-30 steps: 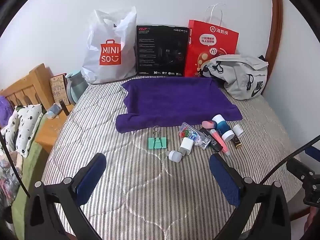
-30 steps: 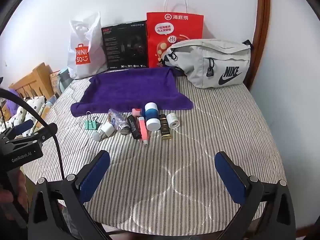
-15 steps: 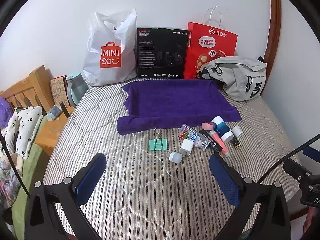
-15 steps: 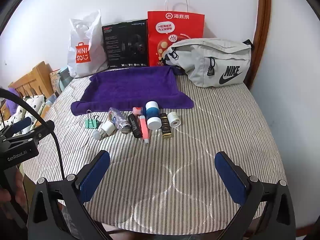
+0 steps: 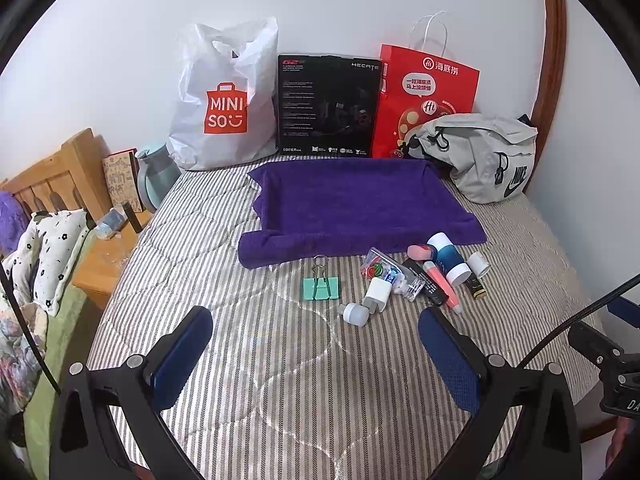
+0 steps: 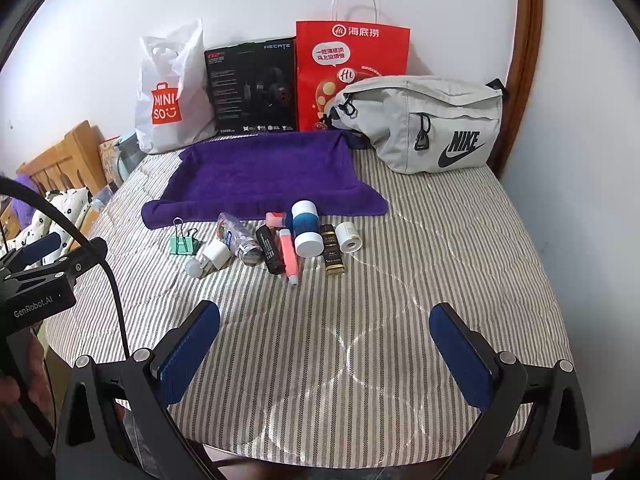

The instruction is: Organize rigid objects

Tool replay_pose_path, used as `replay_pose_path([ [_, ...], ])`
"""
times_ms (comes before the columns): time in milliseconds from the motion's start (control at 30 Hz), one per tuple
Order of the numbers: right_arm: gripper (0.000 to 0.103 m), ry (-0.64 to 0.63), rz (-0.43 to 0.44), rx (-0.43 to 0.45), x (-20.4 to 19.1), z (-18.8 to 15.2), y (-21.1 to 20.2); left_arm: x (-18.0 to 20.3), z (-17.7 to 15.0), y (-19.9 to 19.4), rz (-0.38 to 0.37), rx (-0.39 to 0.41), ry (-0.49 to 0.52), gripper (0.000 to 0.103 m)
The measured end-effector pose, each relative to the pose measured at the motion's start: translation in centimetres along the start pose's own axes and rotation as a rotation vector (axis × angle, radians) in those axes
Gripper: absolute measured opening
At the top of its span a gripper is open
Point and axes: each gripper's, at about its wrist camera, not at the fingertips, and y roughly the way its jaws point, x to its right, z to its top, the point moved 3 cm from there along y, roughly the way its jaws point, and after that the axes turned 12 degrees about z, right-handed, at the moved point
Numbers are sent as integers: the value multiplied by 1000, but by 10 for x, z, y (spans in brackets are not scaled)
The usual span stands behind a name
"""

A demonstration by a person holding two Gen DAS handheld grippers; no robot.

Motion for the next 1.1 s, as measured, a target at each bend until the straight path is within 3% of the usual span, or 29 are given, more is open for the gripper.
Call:
replay_pose_path([
  [1100,103,0,5,-9,-3,0,-1,-6,-4,3,7,-9,-5,103],
])
